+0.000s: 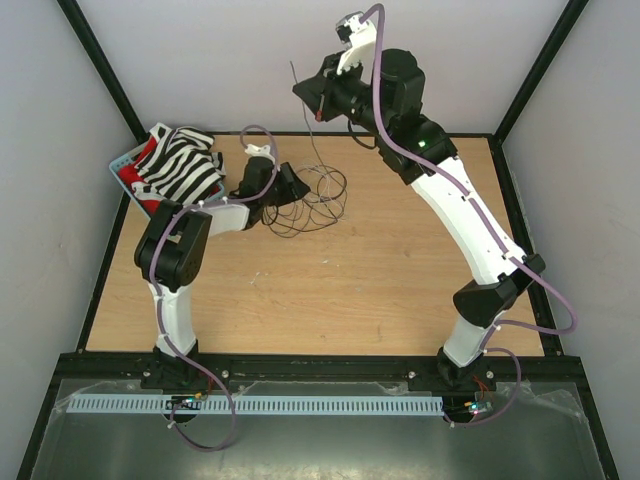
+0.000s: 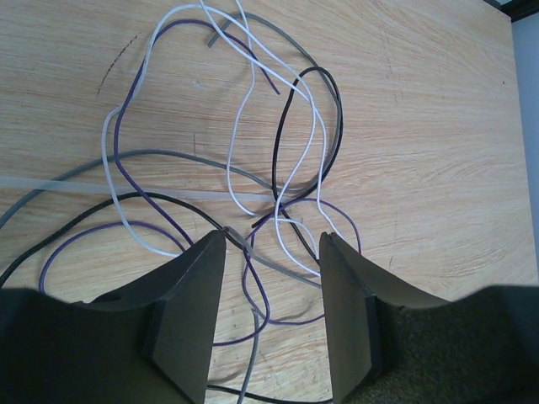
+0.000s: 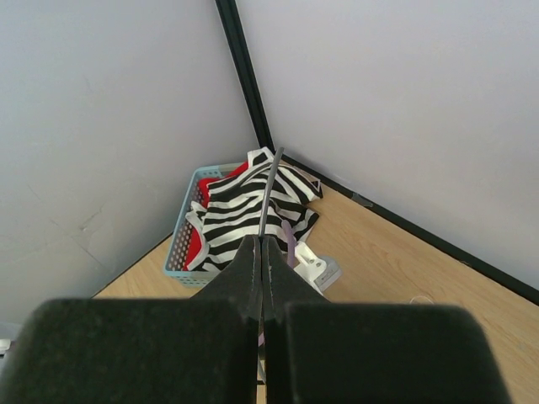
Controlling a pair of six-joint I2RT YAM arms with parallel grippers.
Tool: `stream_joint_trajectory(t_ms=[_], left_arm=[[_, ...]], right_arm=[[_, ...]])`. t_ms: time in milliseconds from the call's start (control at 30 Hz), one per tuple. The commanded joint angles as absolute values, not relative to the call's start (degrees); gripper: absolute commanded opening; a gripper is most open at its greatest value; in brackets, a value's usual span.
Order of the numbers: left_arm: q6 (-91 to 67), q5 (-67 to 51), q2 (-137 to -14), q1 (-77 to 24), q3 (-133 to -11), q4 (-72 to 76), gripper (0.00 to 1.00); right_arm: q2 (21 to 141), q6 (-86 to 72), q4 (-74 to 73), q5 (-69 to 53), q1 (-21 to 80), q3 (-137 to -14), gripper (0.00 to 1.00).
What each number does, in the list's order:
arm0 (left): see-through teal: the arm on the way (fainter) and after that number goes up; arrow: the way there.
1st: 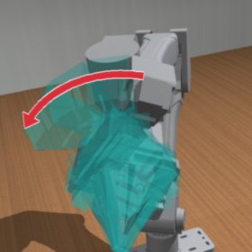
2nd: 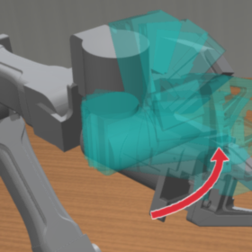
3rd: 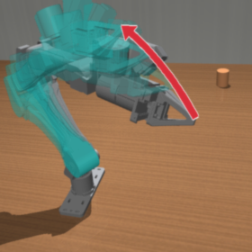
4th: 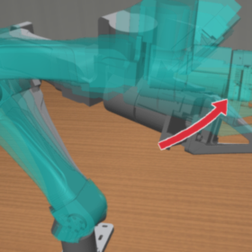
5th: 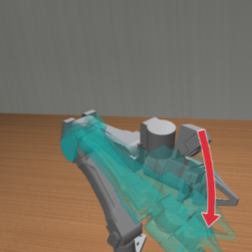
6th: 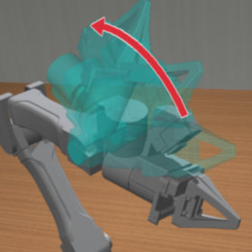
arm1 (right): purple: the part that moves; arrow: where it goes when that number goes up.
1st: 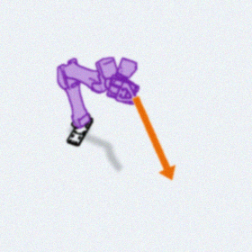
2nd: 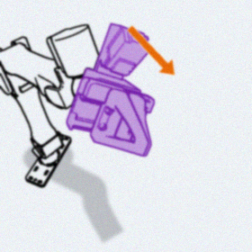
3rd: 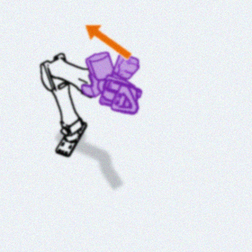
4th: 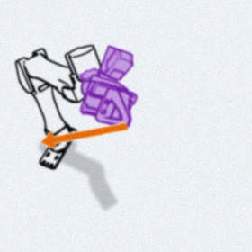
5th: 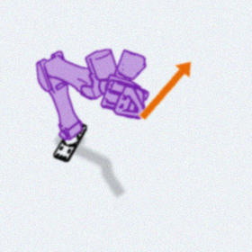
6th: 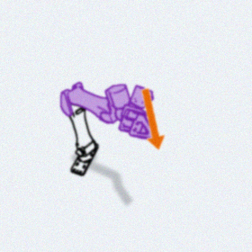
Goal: Zip-tie the wires
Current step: Straighten the cable at the center of the board.
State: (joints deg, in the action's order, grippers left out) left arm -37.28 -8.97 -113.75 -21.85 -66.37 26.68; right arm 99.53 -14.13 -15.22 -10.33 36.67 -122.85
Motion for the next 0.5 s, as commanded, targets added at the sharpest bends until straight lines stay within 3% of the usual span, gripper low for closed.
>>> stream_joint_trajectory(t_ms=[0, 133, 467], left_arm=[[-36.22, -8.57, -115.47, -21.82, -68.77, 28.12, 0.51], [-35.81, -8.38, -116.40, -21.75, -69.34, 28.11, 0.49], [-34.58, -9.23, -118.55, -21.58, -71.81, 28.13, 0.34]], right_arm=[[96.86, -13.80, -12.31, -11.33, 36.47, -122.20, 0.00], [96.44, -13.65, -11.94, -11.40, 36.46, -121.44, 0.00], [95.84, -13.19, -11.35, -11.60, 36.47, -119.97, 0.00]])
